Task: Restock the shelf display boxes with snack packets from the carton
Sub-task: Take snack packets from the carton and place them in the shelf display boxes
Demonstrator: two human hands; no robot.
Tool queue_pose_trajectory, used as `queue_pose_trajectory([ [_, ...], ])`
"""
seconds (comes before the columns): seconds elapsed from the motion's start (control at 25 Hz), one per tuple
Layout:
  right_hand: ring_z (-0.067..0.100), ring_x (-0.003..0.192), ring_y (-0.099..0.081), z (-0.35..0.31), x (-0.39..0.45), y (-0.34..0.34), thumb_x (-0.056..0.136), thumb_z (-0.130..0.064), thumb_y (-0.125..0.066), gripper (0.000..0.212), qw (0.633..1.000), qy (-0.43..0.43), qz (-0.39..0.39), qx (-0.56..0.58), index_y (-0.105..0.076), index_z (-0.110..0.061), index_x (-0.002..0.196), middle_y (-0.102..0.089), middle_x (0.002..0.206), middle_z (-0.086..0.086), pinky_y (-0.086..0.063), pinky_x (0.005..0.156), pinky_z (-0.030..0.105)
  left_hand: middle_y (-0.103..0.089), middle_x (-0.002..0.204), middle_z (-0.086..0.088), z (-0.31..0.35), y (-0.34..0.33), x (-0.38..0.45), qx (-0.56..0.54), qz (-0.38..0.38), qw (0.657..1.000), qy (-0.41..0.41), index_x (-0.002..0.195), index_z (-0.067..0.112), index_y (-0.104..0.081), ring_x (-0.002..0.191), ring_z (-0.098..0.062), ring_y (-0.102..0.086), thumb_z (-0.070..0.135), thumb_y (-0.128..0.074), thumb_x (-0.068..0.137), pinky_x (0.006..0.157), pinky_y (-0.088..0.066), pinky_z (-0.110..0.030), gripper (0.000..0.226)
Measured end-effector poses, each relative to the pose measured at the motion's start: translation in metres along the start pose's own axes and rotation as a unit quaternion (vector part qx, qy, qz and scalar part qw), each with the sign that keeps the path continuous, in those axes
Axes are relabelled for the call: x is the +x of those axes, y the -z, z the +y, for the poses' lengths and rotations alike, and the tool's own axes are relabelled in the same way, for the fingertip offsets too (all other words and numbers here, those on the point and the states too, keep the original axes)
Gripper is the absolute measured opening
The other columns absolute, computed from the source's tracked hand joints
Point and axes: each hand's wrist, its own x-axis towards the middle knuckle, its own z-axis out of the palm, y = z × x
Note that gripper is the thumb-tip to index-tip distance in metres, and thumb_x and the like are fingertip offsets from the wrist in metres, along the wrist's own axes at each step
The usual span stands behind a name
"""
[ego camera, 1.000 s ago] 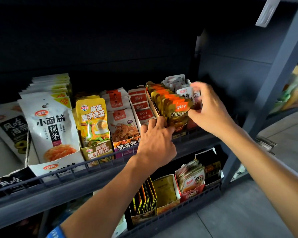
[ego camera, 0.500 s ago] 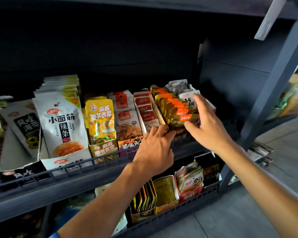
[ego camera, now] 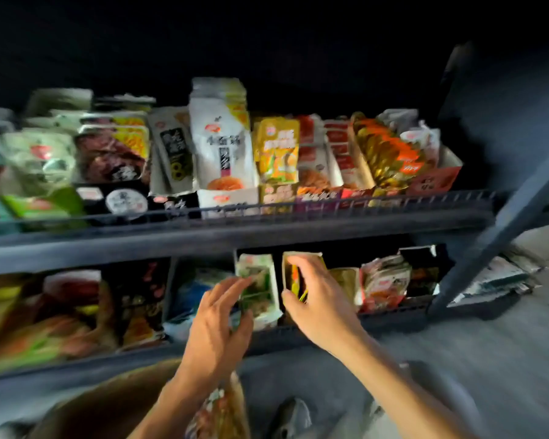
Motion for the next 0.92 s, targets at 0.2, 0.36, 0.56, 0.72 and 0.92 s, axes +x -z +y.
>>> queue_pose_trajectory([
  [0.2, 0.026, 0.107, -0.061, -0.030, -0.052, -0.169, 0.094, -0.028, -0.058, 0.030, 0.907, -0.055, -0.415, -0.036, -0.061, -0.012, 0.120, -0.064, 0.117, 0.010, -0.044, 0.080, 0.032, -0.073, 0.092, -0.014, -0.140, 0.041, -0.168, 0.049, -0.188, 0.925, 0.327, 0.101, 0.018, -0.072, 0.084, -0.030, -0.069, 0.031, -0.060, 0.077, 0.070, -0.054, -0.035, 0.030],
  [0.36, 0.035, 0.103, -0.063, 0.000, -0.132, -0.274, 0.094, -0.019, -0.050, 0.026, 0.815, -0.099, -0.551, -0.148, -0.060, -0.010, 0.116, -0.063, 0.112, 0.016, -0.049, 0.080, 0.037, -0.063, 0.119, -0.003, -0.179, 0.053, -0.245, 0.028, -0.315, 0.817, 0.483, 0.089, 0.032, -0.058, 0.118, -0.023, -0.060, 0.024, -0.064, 0.093, 0.086, -0.043, -0.023, 0.011],
  [0.56, 0.028, 0.108, -0.062, 0.011, -0.139, -0.338, 0.095, -0.016, -0.051, 0.033, 0.782, -0.112, -0.592, -0.158, -0.059, -0.015, 0.127, -0.064, 0.119, 0.009, -0.045, 0.078, 0.029, -0.056, 0.138, -0.006, -0.230, 0.029, -0.276, 0.037, -0.365, 0.796, 0.482, 0.109, 0.031, -0.049, 0.123, -0.021, -0.055, 0.027, -0.052, 0.100, 0.102, -0.040, -0.026, 0.011],
  [0.72, 0.032, 0.118, -0.057, 0.042, -0.132, -0.378, 0.084, -0.026, -0.068, 0.079, 0.843, -0.227, -0.467, -0.141, -0.028, -0.029, 0.151, -0.051, 0.139, 0.008, -0.049, 0.090, 0.039, -0.059, 0.124, -0.002, -0.273, 0.005, -0.284, 0.010, -0.347, 0.809, 0.475, 0.128, 0.013, -0.052, 0.109, -0.011, -0.061, 0.032, -0.057, 0.098, 0.098, -0.048, -0.022, 0.036],
  [0.92, 0.030, 0.127, -0.052, 0.077, -0.122, -0.415, 0.085, -0.019, -0.074, 0.069, 0.837, -0.435, -0.330, -0.045, -0.040, -0.014, 0.145, -0.051, 0.144, 0.010, -0.046, 0.099, 0.034, -0.068, 0.115, -0.006, -0.317, -0.043, -0.295, 0.030, -0.354, 0.791, 0.497, 0.119, 0.022, -0.063, 0.108, -0.028, -0.065, 0.051, -0.051, 0.083, 0.094, -0.052, -0.044, 0.048],
])
